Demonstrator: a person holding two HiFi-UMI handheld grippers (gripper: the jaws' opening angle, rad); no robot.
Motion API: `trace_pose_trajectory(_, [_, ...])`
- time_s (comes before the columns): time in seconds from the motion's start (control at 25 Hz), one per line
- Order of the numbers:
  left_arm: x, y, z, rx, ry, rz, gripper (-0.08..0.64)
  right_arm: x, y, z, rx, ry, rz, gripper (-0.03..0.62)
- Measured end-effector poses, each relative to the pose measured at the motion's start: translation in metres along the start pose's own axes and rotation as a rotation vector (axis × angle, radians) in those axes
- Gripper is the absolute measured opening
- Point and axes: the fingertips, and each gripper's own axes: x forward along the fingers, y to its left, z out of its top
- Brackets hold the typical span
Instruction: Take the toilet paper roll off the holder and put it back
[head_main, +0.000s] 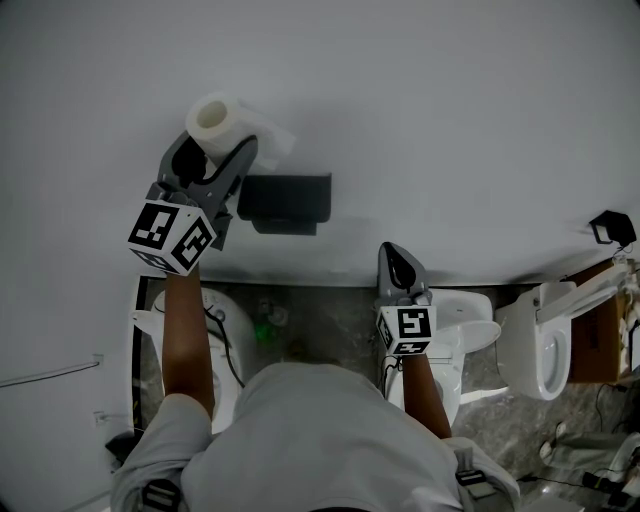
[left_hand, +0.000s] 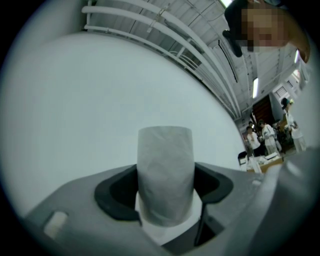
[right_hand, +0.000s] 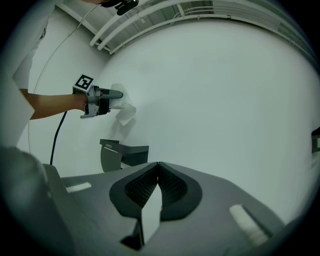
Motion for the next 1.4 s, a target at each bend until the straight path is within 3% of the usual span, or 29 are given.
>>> trace_pose_trajectory(0.64, [0.002, -0.005, -0.020, -0.018, 0.026, -0.015, 0.318, -0.004, -0.001, 0.001, -0.003, 0.010, -0.013, -0.002])
trace_pose_trajectory(1.4, [0.002, -0.013, -0.075, -0.059, 0.090, -0.016, 0.318, -0.004, 0.001, -0.005, 0.000, 0.028, -0.021, -0.002])
